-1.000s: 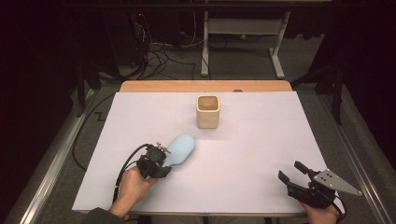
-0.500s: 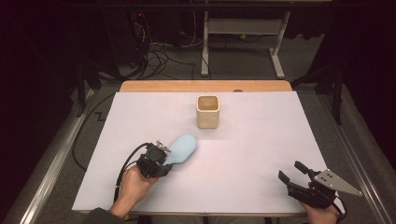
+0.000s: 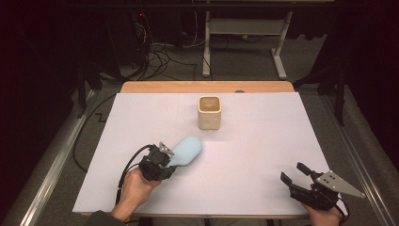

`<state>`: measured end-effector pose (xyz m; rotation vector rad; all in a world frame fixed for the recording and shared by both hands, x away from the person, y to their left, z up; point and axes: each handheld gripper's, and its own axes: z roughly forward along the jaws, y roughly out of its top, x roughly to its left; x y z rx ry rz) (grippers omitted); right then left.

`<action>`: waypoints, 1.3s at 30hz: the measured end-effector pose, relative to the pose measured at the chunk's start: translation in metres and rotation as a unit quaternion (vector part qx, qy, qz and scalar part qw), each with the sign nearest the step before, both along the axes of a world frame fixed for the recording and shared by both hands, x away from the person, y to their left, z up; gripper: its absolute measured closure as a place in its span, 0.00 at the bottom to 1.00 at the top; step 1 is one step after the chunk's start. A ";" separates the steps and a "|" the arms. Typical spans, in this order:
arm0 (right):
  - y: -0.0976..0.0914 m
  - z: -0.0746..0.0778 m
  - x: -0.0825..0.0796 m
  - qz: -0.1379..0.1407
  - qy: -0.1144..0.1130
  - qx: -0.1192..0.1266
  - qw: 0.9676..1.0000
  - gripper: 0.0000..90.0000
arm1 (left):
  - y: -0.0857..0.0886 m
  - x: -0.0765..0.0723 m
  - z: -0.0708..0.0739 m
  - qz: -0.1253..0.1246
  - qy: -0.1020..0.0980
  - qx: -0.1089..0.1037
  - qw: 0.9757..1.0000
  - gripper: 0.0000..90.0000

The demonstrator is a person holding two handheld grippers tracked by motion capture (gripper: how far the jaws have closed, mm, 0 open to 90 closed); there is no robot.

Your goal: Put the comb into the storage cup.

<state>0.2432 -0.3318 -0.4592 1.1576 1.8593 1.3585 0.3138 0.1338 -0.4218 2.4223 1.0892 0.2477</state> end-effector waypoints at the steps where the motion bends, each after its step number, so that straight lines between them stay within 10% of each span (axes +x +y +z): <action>1: 0.000 0.000 0.000 0.000 -0.001 0.000 1.000 0.31 | 0.000 0.000 0.001 -0.001 -0.001 -0.002 1.000 0.77; 39: 0.030 0.008 0.007 0.039 -0.014 0.000 0.999 0.28 | -0.021 -0.015 0.018 -0.072 -0.027 -0.079 0.994 0.77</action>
